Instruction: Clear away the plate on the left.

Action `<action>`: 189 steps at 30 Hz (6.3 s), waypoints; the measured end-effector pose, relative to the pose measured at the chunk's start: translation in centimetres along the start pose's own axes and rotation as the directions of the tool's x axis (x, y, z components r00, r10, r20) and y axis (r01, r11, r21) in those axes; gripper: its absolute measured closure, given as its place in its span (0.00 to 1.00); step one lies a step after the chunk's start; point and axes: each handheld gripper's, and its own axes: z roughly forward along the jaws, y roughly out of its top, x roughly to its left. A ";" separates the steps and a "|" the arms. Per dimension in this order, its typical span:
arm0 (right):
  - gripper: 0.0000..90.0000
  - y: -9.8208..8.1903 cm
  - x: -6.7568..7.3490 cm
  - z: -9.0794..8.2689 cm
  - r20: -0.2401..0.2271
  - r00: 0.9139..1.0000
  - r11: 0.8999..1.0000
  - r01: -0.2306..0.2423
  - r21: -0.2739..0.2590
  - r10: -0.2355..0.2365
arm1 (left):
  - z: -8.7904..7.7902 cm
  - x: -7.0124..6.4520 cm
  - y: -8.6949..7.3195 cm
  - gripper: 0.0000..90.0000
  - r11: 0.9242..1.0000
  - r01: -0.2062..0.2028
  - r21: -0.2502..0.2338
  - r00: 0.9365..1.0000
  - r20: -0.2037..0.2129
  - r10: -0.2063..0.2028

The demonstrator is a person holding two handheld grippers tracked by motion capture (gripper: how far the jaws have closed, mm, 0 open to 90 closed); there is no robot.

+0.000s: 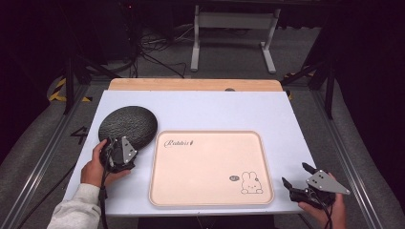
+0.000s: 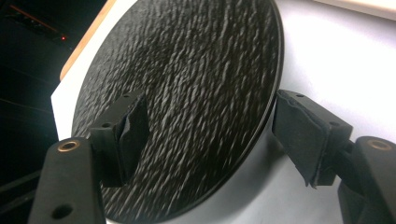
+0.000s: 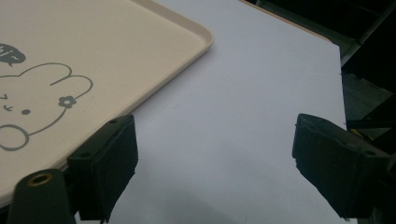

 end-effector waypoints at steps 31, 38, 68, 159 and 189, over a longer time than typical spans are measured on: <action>0.16 -0.1 0.3 0.3 -0.009 0.999 0.999 0.032 0.019 -0.032 | 1.8 -2.3 2.5 0.97 0.946 -0.311 0.092 0.918 -0.228 0.324; 0.16 -0.1 0.3 0.4 -0.008 0.999 0.999 0.034 0.024 -0.034 | 1.3 -1.8 2.5 0.97 0.966 -0.252 0.050 0.935 -0.246 0.257; 0.16 0.0 0.1 0.1 0.022 0.999 1.000 0.028 0.013 -0.028 | -5.1 -6.0 8.1 0.97 0.913 -0.367 -0.177 0.914 -0.252 0.318; 0.17 -0.3 0.2 0.1 0.012 0.999 0.999 0.034 0.024 -0.034 | -4.6 -15.5 14.6 0.50 0.843 -0.253 -0.475 0.793 0.398 0.462; 0.17 -0.3 0.2 0.0 0.017 0.999 0.999 0.039 0.021 -0.039 | -4.7 -12.8 14.4 0.10 0.883 -0.171 -0.437 0.866 0.361 0.347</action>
